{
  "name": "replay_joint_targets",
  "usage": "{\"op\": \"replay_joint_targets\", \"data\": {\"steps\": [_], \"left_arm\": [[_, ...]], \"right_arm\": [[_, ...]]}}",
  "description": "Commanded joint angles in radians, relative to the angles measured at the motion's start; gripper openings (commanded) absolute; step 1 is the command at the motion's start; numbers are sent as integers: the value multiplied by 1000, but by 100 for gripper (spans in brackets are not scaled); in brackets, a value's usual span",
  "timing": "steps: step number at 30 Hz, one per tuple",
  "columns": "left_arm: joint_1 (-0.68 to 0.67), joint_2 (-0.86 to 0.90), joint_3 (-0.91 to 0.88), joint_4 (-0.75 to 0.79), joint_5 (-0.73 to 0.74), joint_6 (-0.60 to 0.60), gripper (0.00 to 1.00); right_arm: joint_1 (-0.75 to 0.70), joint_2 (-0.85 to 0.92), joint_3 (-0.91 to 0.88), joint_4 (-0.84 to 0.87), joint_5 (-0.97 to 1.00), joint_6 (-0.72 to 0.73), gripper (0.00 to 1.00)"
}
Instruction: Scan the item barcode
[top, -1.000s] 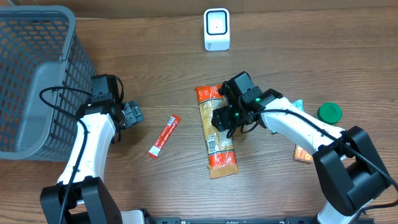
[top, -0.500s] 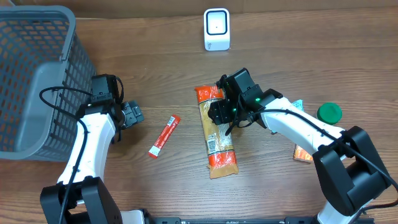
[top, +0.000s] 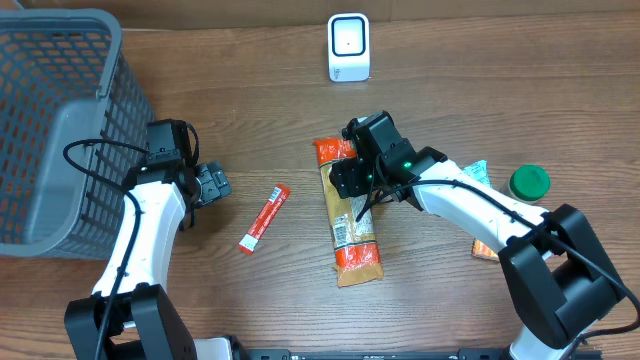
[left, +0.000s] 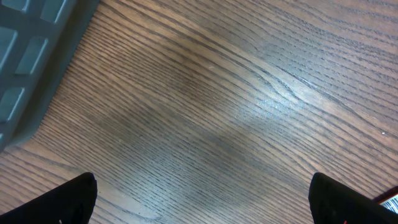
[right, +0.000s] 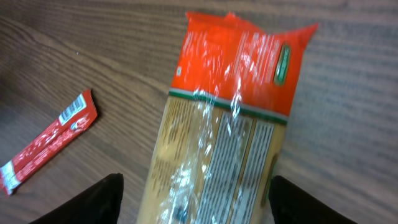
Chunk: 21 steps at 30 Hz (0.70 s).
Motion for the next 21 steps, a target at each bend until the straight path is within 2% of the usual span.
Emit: {"op": "replay_joint_targets", "data": {"steps": [1,4,11,17,21], "left_arm": [[-3,-4,18,3,7,9,100],[-3,-4,18,3,7,9,100],[-3,-4,18,3,7,9,100],[-3,-4,18,3,7,9,100],[-3,-4,18,3,7,9,100]], "right_arm": [[4,34,-6,21,25,4,80],[5,75,-6,28,24,33,83],[51,127,-2,23,25,75,84],[83,121,39,-71,90,74,50],[82,100,80,-207,188,37,49]]}}
